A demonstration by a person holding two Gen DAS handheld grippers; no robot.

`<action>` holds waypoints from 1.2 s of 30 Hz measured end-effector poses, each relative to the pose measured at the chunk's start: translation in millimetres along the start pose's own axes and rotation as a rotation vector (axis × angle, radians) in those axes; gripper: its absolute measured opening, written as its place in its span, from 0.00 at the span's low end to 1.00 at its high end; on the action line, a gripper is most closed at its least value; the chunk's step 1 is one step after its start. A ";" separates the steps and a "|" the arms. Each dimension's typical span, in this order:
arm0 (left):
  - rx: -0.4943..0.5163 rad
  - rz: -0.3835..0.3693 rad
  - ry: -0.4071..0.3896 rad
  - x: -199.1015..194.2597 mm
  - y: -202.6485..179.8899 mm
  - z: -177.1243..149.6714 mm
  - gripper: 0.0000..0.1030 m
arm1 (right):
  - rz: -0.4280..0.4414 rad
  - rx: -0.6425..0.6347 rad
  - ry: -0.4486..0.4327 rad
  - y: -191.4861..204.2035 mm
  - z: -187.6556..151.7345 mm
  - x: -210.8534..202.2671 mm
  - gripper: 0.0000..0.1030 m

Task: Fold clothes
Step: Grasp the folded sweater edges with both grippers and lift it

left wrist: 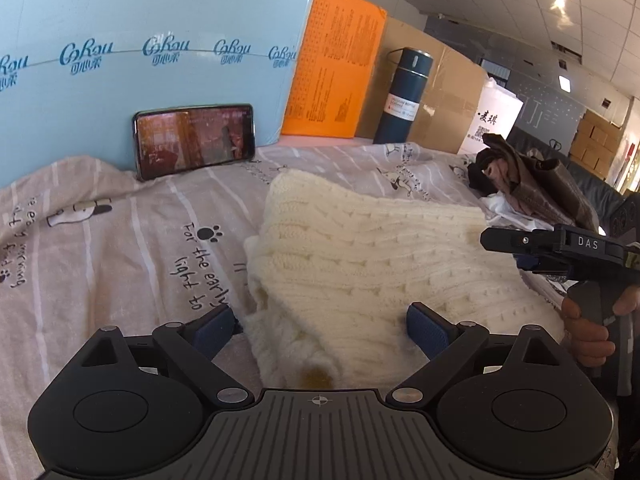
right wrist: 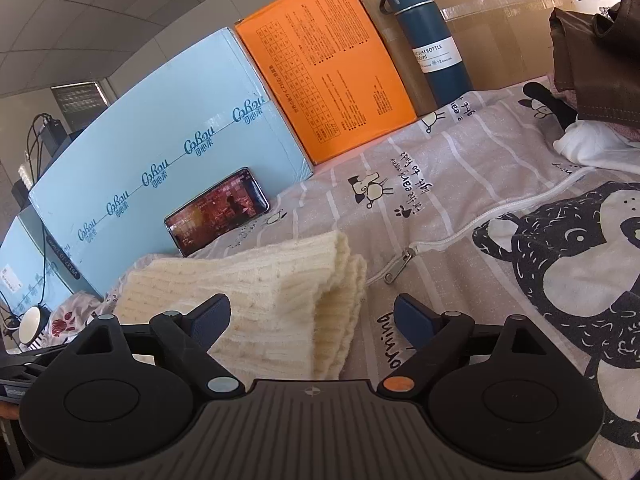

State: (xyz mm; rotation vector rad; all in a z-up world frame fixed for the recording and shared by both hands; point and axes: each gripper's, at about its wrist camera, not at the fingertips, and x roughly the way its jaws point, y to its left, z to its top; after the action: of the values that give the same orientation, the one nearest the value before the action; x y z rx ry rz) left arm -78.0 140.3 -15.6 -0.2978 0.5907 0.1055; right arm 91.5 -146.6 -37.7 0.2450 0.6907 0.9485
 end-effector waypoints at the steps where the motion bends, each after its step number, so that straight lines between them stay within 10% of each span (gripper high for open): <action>1: -0.018 -0.004 0.004 1.2 2.3 -1.4 0.93 | -0.003 0.003 0.004 -0.1 -0.3 0.5 0.88; 24: -0.225 -0.141 -0.026 2.5 9.5 -10.4 1.00 | 0.278 0.068 0.209 5.6 19.2 45.6 1.00; 28: -0.259 -0.190 -0.059 6.2 11.2 -13.4 1.00 | 0.426 0.136 0.229 5.9 14.9 40.7 0.96; 36: -0.279 -0.230 -0.115 10.6 9.9 -18.1 0.92 | 0.346 0.087 0.213 10.7 10.9 38.2 0.63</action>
State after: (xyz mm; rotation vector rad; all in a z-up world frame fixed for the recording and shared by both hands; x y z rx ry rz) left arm -80.7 144.4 -38.3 -0.6240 0.4233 -0.0176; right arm 106.2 -108.3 -40.9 0.3510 0.9045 1.2883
